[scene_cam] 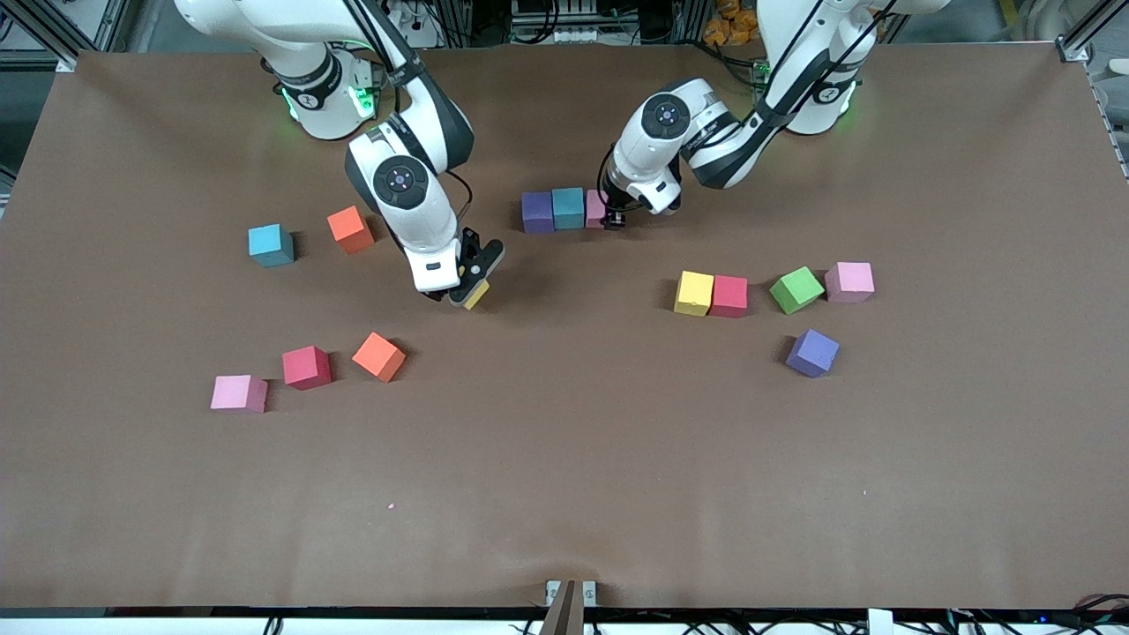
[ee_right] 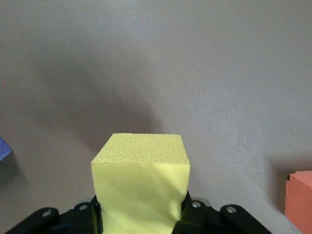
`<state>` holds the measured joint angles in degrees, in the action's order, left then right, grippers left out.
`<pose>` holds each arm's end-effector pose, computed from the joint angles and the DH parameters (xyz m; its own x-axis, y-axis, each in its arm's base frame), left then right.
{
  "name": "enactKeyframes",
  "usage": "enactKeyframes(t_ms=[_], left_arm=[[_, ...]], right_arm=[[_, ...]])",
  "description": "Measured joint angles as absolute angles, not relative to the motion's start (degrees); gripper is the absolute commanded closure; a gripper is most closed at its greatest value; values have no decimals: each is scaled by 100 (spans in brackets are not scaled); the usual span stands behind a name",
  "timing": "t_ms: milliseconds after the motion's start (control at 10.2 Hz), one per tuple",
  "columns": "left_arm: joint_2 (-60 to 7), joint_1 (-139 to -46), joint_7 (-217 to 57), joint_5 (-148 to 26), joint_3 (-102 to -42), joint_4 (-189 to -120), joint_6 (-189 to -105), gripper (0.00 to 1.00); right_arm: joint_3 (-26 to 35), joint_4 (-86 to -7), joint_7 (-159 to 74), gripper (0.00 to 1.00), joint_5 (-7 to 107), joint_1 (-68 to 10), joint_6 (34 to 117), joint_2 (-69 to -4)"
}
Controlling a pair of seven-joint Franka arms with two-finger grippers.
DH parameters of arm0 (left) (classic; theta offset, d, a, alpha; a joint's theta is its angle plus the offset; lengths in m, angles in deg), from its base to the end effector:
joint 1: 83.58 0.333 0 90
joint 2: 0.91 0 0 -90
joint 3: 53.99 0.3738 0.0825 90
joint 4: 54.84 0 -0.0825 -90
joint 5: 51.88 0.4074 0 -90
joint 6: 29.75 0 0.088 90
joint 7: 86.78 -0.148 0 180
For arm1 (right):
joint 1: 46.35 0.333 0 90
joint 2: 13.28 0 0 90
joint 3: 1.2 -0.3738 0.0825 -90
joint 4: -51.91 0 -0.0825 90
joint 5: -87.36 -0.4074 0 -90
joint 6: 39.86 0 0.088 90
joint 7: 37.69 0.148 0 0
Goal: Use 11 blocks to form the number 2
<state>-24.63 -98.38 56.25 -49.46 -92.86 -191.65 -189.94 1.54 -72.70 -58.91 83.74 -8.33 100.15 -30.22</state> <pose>0.3082 -0.4467 0.1872 -0.0169 0.9776 -0.2099 0.9905 -0.0122 -0.1366 0.4805 0.3421 0.2487 0.5903 0.8071 -0.0158 0.8064 -0.5904 -0.0334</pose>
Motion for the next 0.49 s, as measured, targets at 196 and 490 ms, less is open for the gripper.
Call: enactKeyframes(t_ms=[196, 490], left_arm=[[-2534, -9845, 5628, -4946, -9275, -19119, -18994, 0], [-2626, -9851, 5628, -4946, -9245, -19097, -18994, 0]], right_arm=[[154, -7270, -5891, 47, 8374, -833, 10014, -3022], [154, -7270, -5891, 47, 8374, -833, 10007, -3022]])
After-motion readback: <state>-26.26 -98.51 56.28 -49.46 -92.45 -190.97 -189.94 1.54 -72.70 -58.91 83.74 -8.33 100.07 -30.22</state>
